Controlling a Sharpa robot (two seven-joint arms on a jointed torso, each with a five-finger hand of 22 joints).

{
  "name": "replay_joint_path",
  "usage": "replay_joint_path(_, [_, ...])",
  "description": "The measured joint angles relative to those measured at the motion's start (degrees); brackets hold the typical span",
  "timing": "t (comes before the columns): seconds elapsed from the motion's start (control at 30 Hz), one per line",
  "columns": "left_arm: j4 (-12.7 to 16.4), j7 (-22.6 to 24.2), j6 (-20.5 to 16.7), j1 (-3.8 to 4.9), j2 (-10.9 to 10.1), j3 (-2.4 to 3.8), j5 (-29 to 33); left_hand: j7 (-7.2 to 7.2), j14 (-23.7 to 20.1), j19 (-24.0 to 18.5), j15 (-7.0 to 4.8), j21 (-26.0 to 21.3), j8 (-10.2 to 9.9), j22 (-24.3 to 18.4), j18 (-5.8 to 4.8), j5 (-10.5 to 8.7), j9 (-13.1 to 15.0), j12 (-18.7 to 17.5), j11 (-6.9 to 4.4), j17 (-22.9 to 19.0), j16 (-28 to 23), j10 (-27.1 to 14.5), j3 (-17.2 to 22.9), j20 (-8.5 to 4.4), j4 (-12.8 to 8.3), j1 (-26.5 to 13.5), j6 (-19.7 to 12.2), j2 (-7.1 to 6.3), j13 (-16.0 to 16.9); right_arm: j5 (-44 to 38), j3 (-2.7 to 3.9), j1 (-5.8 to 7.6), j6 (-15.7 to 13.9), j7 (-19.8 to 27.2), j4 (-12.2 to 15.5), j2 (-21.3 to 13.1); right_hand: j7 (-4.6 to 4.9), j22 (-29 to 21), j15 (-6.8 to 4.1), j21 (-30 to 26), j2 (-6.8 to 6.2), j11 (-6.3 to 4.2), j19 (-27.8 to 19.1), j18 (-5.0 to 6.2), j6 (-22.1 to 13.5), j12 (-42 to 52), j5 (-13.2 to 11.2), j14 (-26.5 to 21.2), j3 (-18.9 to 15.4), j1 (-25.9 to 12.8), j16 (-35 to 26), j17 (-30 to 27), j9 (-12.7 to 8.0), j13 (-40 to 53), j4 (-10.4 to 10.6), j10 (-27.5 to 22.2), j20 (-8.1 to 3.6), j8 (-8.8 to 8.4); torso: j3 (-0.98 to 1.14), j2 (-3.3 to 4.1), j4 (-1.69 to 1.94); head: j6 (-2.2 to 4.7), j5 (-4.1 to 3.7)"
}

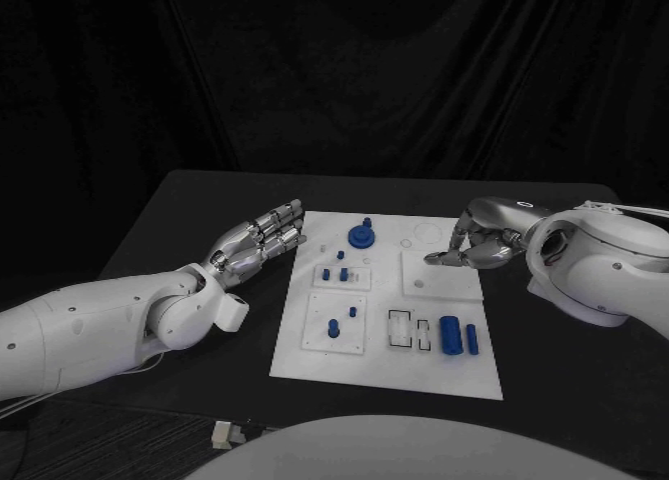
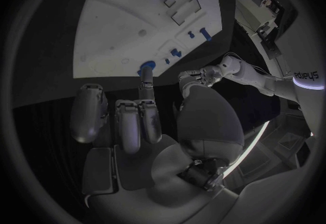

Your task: Assemble the parts on the task board

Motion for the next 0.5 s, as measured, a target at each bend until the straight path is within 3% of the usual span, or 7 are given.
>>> replay_joint_path(0.17, [0.0,0.0,0.0,0.00,0.0,0.00,0.0,0.00,0.0,0.0,0.00,0.0,0.0,0.0,0.00,0.00,0.0,0.2,0.15,0.0,0.0,0.2,0.2,0.00,-0.2,0.0,0.0,0.00,0.1,0.0,0.00,-0.25,6.2,-4.0,-1.3,1.5,-0.73,0.0,-0.66,6.3,-0.77,-0.23,0.3,-1.26,2.5,1.9,0.2,-0.1,-0.5,-3.6,0.3,0.0,1.5,0.0,0.1,0.2,-0.31,0.34,0.01,0.03,-0.02,0.00,-0.03])
replay_joint_path(0.43, [0.0,-0.1,0.1,0.00,0.0,0.00,0.0,0.00,0.0,0.0,0.00,0.0,0.0,0.0,0.00,0.00,0.1,0.2,0.15,0.0,0.0,0.2,0.2,0.00,-0.2,0.0,0.0,0.00,0.1,-0.1,0.02,-0.56,12.2,-7.1,-3.2,3.6,-1.87,0.0,-1.58,10.0,-1.17,-1.25,0.3,-1.26,6.4,3.0,0.1,0.1,-0.8,-7.5,0.3,0.0,3.4,0.0,0.1,0.2,-1.16,1.19,0.01,-0.03,-0.02,0.00,0.05])
replay_joint_path(0.5, [0.0,-0.1,0.1,0.00,0.0,0.00,0.0,0.00,0.0,0.0,0.00,0.0,0.0,0.0,0.00,0.00,0.1,0.2,0.15,0.0,0.0,0.2,0.2,0.00,-0.2,0.0,0.0,0.00,0.1,-0.1,0.02,-0.64,13.5,-7.6,-3.5,4.0,-2.19,0.0,-1.79,10.1,-1.08,-1.59,0.5,-2.15,7.2,3.0,-0.2,0.1,-0.8,-8.0,0.3,0.0,3.8,0.0,0.1,0.1,-1.34,1.27,0.01,-0.03,-0.01,0.00,0.07])
